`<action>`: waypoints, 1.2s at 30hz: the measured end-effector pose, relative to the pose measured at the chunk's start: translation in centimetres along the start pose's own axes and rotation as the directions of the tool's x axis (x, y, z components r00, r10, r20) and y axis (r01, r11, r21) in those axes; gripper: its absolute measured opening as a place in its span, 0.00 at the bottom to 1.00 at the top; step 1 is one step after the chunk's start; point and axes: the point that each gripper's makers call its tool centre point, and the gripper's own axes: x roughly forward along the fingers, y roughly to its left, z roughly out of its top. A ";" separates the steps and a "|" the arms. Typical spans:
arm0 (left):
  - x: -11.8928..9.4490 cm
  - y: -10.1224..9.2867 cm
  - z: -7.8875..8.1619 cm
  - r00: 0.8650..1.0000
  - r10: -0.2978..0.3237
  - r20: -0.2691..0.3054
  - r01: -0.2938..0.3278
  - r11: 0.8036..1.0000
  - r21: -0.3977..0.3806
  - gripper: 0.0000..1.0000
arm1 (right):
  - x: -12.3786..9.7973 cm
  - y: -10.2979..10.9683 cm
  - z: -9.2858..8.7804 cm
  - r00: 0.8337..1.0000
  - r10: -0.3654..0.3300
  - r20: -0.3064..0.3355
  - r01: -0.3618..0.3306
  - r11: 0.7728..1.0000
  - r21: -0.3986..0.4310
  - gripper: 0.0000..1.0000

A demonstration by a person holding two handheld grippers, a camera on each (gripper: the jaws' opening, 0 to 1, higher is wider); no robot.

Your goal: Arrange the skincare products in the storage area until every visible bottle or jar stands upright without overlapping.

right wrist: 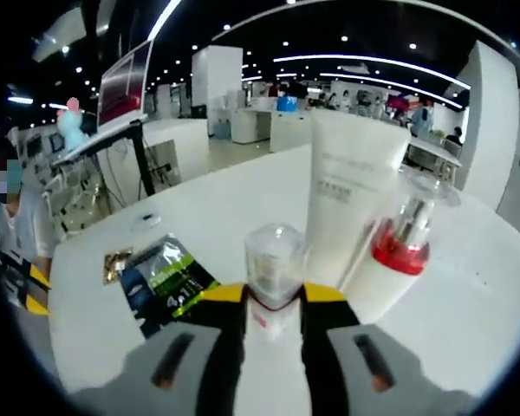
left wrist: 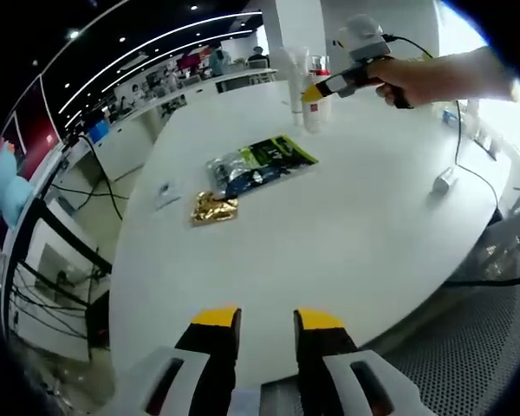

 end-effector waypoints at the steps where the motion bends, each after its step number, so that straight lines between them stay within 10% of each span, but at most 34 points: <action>1: 0.0 0.0 0.0 1.000 0.000 0.000 0.000 1.000 0.000 0.26 | 0.1 -0.1 0.0 1.000 -0.002 0.000 0.002 1.000 0.000 0.23; 36: 0.1 0.2 -0.3 1.000 -0.003 -0.011 0.003 1.000 0.007 0.23 | 1.3 -0.8 0.2 0.997 -0.051 0.063 0.054 0.997 -0.054 0.24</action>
